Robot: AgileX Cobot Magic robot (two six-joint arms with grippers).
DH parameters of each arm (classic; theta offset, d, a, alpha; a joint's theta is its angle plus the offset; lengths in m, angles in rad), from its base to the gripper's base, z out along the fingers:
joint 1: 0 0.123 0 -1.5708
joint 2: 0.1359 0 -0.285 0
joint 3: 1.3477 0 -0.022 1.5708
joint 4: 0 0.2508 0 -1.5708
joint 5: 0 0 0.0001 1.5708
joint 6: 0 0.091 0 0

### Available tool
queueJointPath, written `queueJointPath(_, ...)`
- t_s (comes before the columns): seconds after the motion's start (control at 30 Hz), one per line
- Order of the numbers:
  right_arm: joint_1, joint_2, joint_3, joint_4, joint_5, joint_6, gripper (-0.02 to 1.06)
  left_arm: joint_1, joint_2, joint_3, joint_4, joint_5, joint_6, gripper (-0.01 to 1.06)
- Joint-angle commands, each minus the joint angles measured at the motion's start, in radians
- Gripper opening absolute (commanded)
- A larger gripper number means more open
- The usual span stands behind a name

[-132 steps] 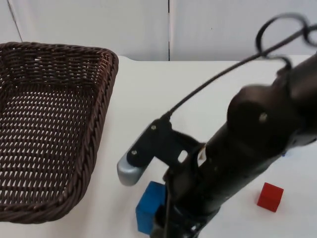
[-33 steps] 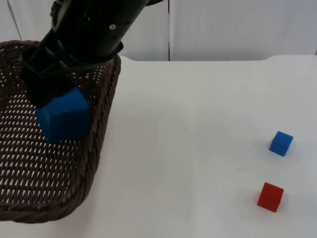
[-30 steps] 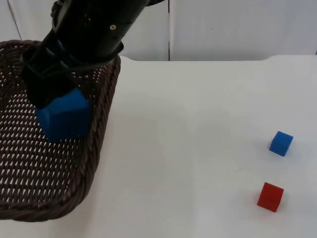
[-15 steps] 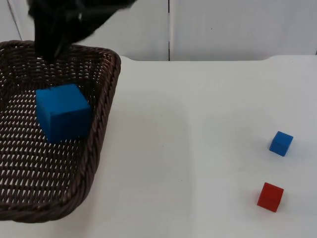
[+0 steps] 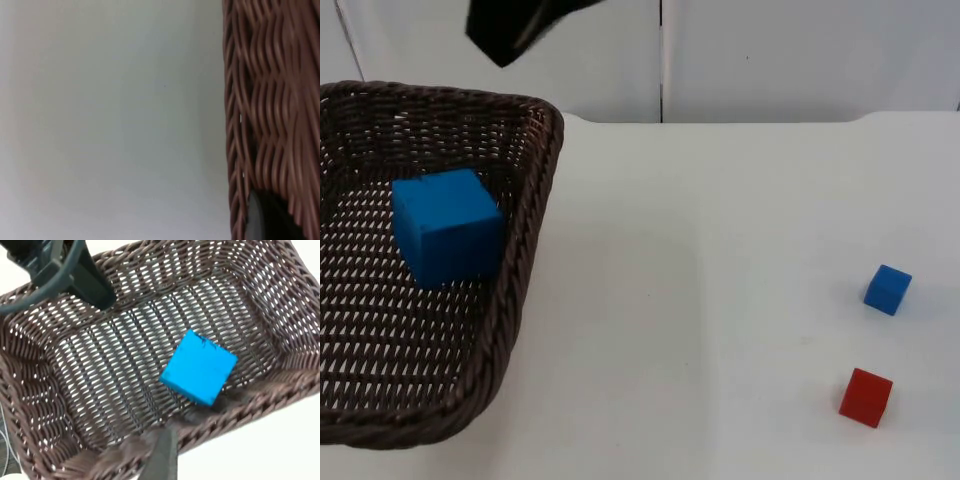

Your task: Pick up the basket with the left hand and place the largest block into the basket with the right hand.

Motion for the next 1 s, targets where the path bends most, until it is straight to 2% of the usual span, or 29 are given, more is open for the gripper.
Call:
queueJointPath(0.0, -0.006, -0.06, 0.059, -0.002, -0.042, 0.007, 0.76, 0.002, -0.012, 0.001, -0.038, 0.009, -0.001, 0.0)
queueJointPath(0.3, -0.006, -0.282, 0.349, -0.002, -0.145, 0.022, 0.76, 0.002, -0.012, 0.001, -0.042, 0.009, -0.001, 0.0)
queueJointPath(0.5, -0.006, -0.374, 0.45, 0.004, -0.16, 0.022, 0.76, 0.002, -0.012, 0.001, -0.047, 0.009, -0.001, 0.0)
queueJointPath(0.77, -0.006, -0.414, 0.478, 0.005, -0.163, 0.022, 0.76, 0.002, -0.01, 0.001, -0.054, 0.0, -0.001, 0.0)
queueJointPath(0.97, -0.006, -0.414, 0.478, 0.043, -0.182, 0.022, 0.76, -0.013, -0.01, 0.001, -0.058, 0.0, -0.001, 0.0)
